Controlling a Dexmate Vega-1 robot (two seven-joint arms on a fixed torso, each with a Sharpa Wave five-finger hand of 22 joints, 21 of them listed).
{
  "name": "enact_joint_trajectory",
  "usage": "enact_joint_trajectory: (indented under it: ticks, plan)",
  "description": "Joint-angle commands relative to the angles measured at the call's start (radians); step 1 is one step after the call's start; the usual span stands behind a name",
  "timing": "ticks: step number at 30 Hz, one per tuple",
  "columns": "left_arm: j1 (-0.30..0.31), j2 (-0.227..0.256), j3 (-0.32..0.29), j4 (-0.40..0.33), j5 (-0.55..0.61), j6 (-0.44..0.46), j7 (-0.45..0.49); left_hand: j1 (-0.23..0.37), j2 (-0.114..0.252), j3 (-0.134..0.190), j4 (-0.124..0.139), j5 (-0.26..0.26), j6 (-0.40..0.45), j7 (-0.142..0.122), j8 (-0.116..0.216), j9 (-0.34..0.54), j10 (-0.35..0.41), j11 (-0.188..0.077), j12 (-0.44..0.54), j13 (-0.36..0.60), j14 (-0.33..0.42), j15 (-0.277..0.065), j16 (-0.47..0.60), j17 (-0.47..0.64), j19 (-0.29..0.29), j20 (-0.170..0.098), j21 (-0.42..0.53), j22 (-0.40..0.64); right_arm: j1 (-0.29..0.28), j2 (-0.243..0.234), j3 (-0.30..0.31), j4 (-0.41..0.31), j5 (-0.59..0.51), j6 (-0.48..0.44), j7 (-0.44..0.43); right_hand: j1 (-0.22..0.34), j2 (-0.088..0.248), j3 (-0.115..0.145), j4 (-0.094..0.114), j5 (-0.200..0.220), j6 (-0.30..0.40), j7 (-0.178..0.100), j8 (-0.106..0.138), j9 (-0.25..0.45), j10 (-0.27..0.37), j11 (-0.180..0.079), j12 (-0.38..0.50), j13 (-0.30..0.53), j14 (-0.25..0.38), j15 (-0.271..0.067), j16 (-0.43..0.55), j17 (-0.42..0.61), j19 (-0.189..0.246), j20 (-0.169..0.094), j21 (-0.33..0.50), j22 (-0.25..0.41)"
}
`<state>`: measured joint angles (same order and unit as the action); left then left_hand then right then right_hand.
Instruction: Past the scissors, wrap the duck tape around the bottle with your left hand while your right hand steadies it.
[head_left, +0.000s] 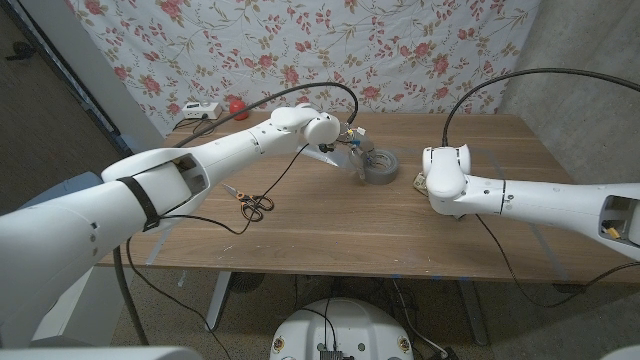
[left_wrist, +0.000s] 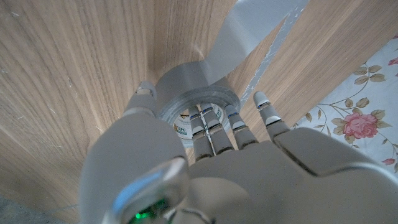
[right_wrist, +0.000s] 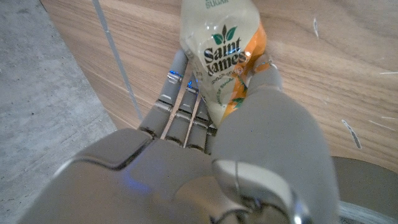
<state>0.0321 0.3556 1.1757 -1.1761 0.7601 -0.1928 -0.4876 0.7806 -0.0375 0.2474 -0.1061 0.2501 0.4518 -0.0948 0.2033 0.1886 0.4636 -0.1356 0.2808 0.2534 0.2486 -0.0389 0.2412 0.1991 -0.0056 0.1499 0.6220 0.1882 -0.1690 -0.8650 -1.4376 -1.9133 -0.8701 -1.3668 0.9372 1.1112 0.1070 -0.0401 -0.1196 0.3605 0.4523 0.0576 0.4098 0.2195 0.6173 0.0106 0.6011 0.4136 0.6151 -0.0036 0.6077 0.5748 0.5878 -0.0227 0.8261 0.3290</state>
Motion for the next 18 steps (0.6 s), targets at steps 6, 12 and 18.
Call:
enact_joint_trajectory:
  ticks: [6, 12, 18]
  plan:
    - [0.002, 0.002, 0.012, -0.033, -0.002, 0.008, -0.046, -0.01, -0.011, -0.014, 0.001, 0.003, -0.012, 0.0, -0.009, 0.001, -0.014, 0.008, -0.01, 0.005, -0.004, -0.019, -0.009, 0.002, -0.004, 0.012, -0.013, 0.005, -0.265, -0.061, 0.236, -0.138, 0.008, 0.013, -0.465, 0.097, 0.084, 0.109, 0.075, -0.02, 0.516, -0.097, 0.003, -0.006, 0.366, -0.053, 0.108, 0.034, 0.384, -0.209, 0.02, 0.207, -0.031, -0.018, 0.028, -0.004]
    - [0.022, 0.03, 0.033, -0.106, 0.09, 0.035, -0.009, -0.012, -0.016, -0.019, 0.001, 0.003, -0.02, -0.005, -0.011, 0.001, -0.013, 0.002, -0.011, 0.005, -0.002, -0.022, -0.01, 0.002, -0.007, 0.011, -0.017, 0.005, -0.334, -0.088, 0.316, -0.2, 0.063, 0.036, -0.568, 0.099, 0.083, 0.115, 0.079, -0.026, 0.525, -0.091, -0.001, -0.007, 0.374, -0.05, 0.112, 0.041, 0.396, -0.207, 0.028, 0.218, -0.028, -0.007, 0.038, -0.007]
    - [0.079, 0.098, 0.062, -0.184, 0.278, 0.04, 0.23, 0.015, -0.012, -0.014, -0.013, 0.008, 0.007, -0.014, 0.002, 0.002, 0.03, 0.001, 0.004, 0.009, 0.01, -0.035, -0.008, -0.001, -0.002, 0.008, -0.02, 0.006, -0.382, -0.116, 0.376, -0.25, 0.121, 0.054, -0.626, 0.097, 0.081, 0.121, 0.084, -0.035, 0.531, -0.089, -0.008, -0.007, 0.379, -0.047, 0.111, 0.04, 0.397, -0.205, 0.03, 0.228, -0.03, -0.001, 0.047, -0.011]
